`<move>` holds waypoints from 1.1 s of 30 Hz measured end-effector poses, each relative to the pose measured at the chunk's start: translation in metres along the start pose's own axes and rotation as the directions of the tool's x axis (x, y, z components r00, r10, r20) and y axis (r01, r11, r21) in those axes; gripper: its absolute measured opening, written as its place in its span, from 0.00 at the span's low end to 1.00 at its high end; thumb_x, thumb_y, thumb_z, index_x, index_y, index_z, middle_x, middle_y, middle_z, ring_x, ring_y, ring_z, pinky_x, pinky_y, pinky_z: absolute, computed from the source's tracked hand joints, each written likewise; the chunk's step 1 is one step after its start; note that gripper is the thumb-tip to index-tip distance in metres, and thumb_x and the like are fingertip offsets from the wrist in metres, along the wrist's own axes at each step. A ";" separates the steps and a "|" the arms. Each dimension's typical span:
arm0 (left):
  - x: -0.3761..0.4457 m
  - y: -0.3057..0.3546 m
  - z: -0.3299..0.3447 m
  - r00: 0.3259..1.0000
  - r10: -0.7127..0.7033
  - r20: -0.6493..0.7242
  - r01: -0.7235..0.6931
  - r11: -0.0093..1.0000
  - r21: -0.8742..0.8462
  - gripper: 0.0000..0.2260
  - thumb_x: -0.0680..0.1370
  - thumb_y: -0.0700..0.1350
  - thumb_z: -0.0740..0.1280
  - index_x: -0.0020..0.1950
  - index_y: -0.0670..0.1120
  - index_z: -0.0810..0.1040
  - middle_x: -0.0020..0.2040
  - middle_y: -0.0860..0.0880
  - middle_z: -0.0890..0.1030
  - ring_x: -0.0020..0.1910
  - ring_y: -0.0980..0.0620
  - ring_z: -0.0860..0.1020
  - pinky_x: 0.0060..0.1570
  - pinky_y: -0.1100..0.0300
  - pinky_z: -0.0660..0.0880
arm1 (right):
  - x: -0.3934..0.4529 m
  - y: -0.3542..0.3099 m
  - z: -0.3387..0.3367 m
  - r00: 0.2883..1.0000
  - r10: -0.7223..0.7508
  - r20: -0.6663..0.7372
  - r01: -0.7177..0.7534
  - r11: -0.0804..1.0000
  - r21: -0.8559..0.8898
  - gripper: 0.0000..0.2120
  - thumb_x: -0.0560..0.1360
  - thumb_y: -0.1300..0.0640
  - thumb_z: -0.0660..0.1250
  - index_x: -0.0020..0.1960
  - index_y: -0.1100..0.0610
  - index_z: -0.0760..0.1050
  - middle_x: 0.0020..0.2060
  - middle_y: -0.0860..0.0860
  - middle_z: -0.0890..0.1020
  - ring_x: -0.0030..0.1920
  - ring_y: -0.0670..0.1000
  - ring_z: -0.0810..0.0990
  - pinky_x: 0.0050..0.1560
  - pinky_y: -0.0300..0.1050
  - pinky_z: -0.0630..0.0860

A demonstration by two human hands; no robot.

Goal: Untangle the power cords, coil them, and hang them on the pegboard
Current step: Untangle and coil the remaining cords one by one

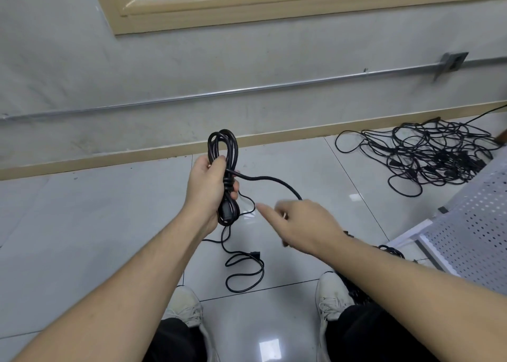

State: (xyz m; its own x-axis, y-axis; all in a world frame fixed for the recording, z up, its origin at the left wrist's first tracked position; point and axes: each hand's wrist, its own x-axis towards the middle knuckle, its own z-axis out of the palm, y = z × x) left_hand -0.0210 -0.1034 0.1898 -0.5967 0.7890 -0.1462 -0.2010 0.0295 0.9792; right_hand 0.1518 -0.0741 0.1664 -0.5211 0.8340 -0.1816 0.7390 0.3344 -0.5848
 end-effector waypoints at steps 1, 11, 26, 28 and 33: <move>-0.001 -0.001 0.001 1.000 -0.015 0.009 0.015 1.000 0.007 0.06 0.84 0.40 0.59 0.47 0.45 0.68 0.40 0.43 0.76 0.25 0.51 0.71 0.22 0.62 0.66 | 0.001 -0.004 0.003 0.978 0.142 0.153 -0.182 0.938 0.293 0.33 0.77 0.26 0.52 0.49 0.55 0.77 0.38 0.50 0.87 0.44 0.53 0.85 0.47 0.48 0.78; -0.019 -0.018 0.016 0.947 -0.148 0.285 0.054 0.949 0.311 0.05 0.85 0.45 0.62 0.52 0.43 0.71 0.39 0.44 0.78 0.24 0.52 0.71 0.23 0.61 0.66 | 0.066 0.037 -0.024 0.821 0.497 0.283 -0.059 -0.419 0.906 0.16 0.85 0.64 0.45 0.69 0.66 0.64 0.52 0.61 0.79 0.40 0.56 0.81 0.41 0.51 0.79; -0.035 -0.025 0.032 0.873 -0.151 0.464 0.001 0.952 0.308 0.11 0.86 0.50 0.61 0.46 0.47 0.71 0.34 0.42 0.78 0.24 0.48 0.71 0.23 0.61 0.66 | 0.046 0.042 -0.037 0.988 0.152 -0.040 -0.096 0.784 0.614 0.18 0.85 0.42 0.50 0.53 0.52 0.72 0.30 0.48 0.72 0.26 0.48 0.66 0.24 0.38 0.64; -0.035 -0.024 0.032 0.869 -0.130 0.477 -0.040 0.943 0.330 0.11 0.86 0.51 0.60 0.46 0.47 0.71 0.33 0.43 0.78 0.24 0.48 0.72 0.23 0.61 0.67 | 0.043 0.045 -0.032 0.999 -0.037 0.019 0.027 0.919 0.392 0.15 0.85 0.43 0.53 0.49 0.50 0.73 0.29 0.45 0.72 0.28 0.45 0.68 0.27 0.36 0.67; -0.035 -0.022 0.036 0.879 -0.068 0.472 -0.134 0.915 0.381 0.11 0.86 0.51 0.59 0.48 0.47 0.68 0.31 0.48 0.79 0.24 0.47 0.73 0.23 0.60 0.67 | 0.043 0.045 -0.017 0.969 -0.214 0.122 0.203 0.974 0.097 0.15 0.81 0.47 0.54 0.42 0.50 0.74 0.38 0.51 0.83 0.40 0.52 0.80 0.44 0.49 0.78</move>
State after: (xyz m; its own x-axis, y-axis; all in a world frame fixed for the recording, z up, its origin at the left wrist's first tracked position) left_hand 0.0323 -0.1089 0.1781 -0.1443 0.9812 -0.1283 0.1916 0.1550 0.9692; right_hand 0.1700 -0.0152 0.1457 -0.7154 0.6830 -0.1474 0.5727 0.4523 -0.6837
